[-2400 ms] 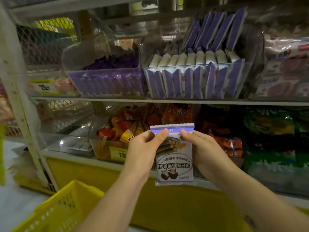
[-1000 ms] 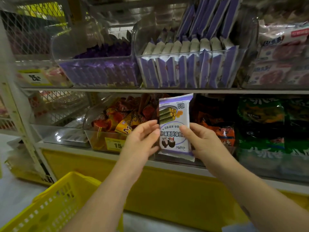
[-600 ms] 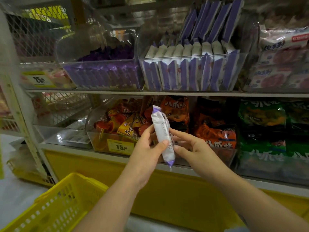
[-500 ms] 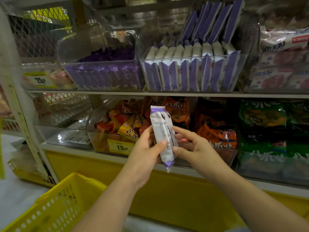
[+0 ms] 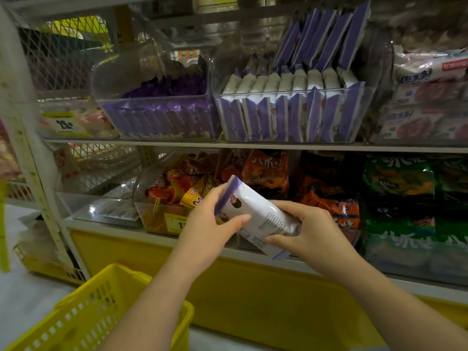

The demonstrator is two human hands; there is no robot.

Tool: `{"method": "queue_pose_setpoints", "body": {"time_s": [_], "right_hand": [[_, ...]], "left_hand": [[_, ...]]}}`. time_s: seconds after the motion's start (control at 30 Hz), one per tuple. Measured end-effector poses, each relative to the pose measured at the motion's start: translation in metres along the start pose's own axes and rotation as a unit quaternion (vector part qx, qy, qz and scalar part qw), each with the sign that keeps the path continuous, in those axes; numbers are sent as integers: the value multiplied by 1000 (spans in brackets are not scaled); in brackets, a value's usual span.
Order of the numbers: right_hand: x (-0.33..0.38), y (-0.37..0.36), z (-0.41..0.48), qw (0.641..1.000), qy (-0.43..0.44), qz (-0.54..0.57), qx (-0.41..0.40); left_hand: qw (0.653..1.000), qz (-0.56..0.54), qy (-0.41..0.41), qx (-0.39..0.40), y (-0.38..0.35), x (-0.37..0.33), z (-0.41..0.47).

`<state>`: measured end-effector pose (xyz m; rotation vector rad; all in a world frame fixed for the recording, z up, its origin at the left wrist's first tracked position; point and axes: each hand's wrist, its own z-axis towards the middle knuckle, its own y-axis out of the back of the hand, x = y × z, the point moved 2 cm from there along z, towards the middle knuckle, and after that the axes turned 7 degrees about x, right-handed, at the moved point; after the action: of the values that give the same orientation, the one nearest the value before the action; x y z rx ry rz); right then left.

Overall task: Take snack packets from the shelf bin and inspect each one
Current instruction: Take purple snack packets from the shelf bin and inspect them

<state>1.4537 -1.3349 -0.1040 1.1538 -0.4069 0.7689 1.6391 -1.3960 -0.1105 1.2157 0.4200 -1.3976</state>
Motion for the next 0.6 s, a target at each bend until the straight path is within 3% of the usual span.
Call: {"method": "queue_pose_setpoints", "body": {"time_s": [0.13,0.3,0.5,0.6], "right_hand": [[1,7,1,997,-10,57,-55],[-10,17,4,948,-50,308,-63],[-11,16,6,904,-30,419,-84],[-13,15,6,894,-22,438,-94]], "left_hand": [[997,-62,30,21,10,6,2],[984,-167,63,-4,18,13,2],[972,-229,50,4,16,18,5],[980,-190,49,-12,15,19,6]]}}
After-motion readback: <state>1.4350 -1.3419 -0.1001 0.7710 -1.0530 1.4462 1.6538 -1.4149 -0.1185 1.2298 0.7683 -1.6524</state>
